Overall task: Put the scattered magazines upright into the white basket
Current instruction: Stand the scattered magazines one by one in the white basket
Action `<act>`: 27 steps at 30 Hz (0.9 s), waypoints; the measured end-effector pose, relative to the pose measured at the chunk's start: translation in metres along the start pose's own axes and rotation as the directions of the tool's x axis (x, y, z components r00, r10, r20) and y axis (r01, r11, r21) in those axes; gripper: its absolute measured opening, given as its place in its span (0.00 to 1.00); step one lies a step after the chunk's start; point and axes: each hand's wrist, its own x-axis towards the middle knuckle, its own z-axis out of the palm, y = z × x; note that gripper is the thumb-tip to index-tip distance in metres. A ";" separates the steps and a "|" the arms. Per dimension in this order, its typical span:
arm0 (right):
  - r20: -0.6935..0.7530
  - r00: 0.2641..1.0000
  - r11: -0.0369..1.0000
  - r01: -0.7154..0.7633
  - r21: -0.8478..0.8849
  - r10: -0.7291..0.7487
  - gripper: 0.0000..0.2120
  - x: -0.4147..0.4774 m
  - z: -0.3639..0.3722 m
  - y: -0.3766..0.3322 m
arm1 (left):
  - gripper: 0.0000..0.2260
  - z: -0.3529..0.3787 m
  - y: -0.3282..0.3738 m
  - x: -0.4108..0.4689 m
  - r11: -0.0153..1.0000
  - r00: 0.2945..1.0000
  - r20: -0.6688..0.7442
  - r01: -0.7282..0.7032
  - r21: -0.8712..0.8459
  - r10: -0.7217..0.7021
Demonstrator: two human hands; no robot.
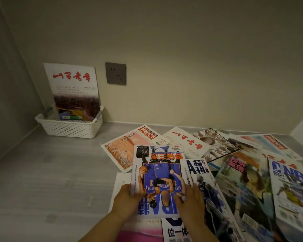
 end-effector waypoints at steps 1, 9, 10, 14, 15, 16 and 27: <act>0.005 1.000 1.000 0.006 -0.011 -0.006 0.29 0.001 -0.001 0.001 | 0.20 0.003 0.005 0.001 0.990 0.998 -0.020 0.062 -0.126 -0.065; 0.048 0.996 0.997 0.072 0.003 -0.072 0.27 -0.003 -0.010 0.007 | 0.11 0.010 0.003 0.004 0.967 0.991 0.097 0.112 -0.230 -0.092; 0.049 0.996 0.998 0.069 0.013 -0.069 0.28 -0.002 -0.011 0.007 | 0.12 0.013 0.002 0.004 0.970 0.995 0.067 0.087 -0.226 -0.073; 0.012 1.000 0.978 -0.010 0.210 0.007 0.29 0.002 -0.018 0.001 | 0.11 0.015 0.004 0.001 0.966 0.996 -0.051 -0.086 -0.243 0.075; 0.003 1.000 0.945 -0.024 0.327 0.024 0.27 0.005 -0.020 0.000 | 0.10 0.013 0.005 -0.001 0.960 0.989 -0.066 -0.142 -0.241 0.130; 0.003 0.999 0.887 -0.039 0.460 0.042 0.26 0.007 -0.023 -0.004 | 0.10 0.010 0.006 -0.002 0.952 0.979 -0.077 -0.202 -0.231 0.189; 0.350 0.934 0.551 -0.333 0.765 0.078 0.17 0.035 -0.052 -0.057 | 0.07 -0.057 0.007 -0.011 0.894 0.879 -0.168 -0.444 0.056 0.446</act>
